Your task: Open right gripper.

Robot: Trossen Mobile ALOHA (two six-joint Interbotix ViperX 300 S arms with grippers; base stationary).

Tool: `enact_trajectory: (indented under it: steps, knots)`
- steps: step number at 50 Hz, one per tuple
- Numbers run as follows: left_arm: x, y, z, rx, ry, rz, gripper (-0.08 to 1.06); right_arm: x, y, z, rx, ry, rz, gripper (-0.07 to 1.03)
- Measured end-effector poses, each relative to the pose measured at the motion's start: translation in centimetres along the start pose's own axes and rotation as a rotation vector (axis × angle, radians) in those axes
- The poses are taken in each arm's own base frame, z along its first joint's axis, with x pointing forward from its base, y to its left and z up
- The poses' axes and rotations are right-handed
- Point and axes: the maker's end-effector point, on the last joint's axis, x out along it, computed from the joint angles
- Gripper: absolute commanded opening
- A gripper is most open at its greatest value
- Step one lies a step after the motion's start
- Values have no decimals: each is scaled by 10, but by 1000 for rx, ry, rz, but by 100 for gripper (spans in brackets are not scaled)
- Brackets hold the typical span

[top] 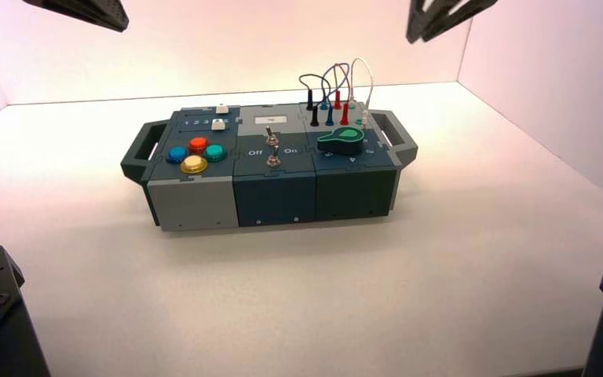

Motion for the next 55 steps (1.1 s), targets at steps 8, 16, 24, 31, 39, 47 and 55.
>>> enact_trajectory:
  steps: [8, 16, 24, 31, 39, 47, 55]
  knots:
    - [0, 0, -2, 1, 12, 1, -3, -1, 0, 0, 1, -2, 0, 92]
    - [0, 0, -3, 2, 14, -1, -3, 5, -1, -8, 2, 24, -3, 97]
    - [1, 1, -5, 2, 20, 1, -3, 9, -2, -12, 2, 24, -5, 97]
    - [2, 1, -6, 4, 23, 1, -3, 11, -2, -13, 2, 20, -6, 97]
    - [2, 2, -8, 3, 30, 2, -3, 13, -3, -17, 4, 27, -6, 97]
    - [2, 2, -8, 5, 30, 3, -3, 13, -3, -17, 3, 29, -7, 97]
    - [3, 2, -8, 2, 31, 2, -3, 13, -3, -18, 3, 30, -7, 97]
